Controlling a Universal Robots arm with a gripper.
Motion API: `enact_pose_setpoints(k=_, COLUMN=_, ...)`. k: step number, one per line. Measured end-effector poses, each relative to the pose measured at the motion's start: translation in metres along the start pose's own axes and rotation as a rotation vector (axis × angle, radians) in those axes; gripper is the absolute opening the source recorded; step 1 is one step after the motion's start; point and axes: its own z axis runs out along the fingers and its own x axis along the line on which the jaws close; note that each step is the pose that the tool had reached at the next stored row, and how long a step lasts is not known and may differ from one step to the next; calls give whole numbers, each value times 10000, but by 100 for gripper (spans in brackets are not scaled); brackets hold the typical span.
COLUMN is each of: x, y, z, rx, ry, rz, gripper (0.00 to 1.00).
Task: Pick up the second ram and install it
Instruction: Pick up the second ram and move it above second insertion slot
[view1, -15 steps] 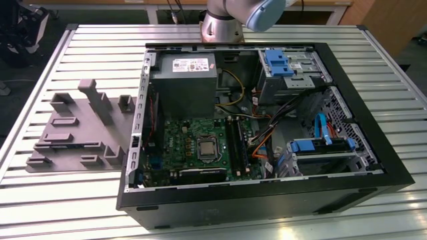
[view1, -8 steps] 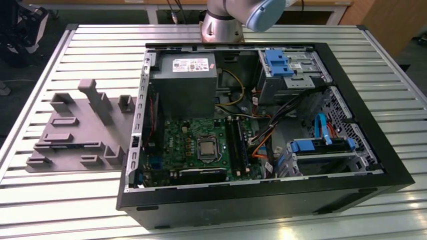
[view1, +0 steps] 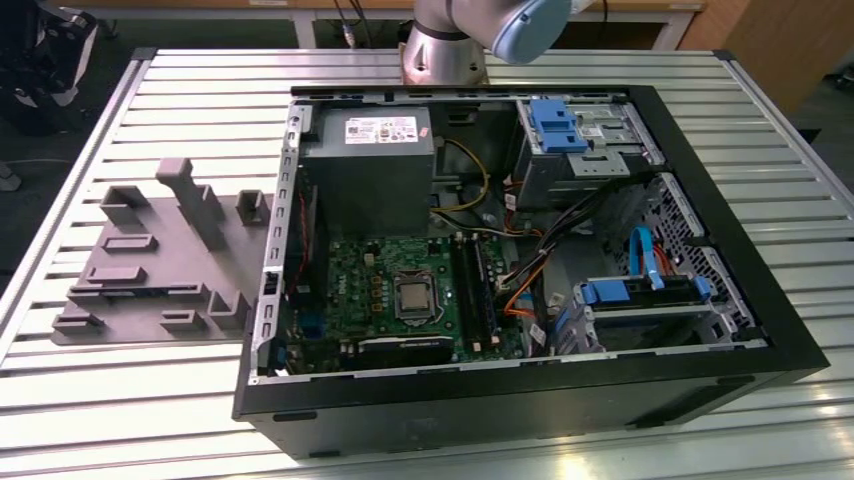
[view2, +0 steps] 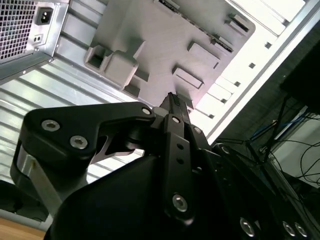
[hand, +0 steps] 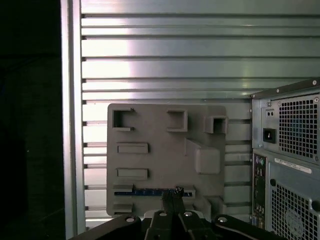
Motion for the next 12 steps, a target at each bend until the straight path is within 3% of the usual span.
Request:
enact_pose_setpoints(k=4, x=11, y=-3, z=1, rx=-11, ry=-3, rz=-345, gripper=13)
enact_pose_setpoints(k=12, x=24, y=-8, z=8, rx=-11, ry=11, rz=-370, gripper=13)
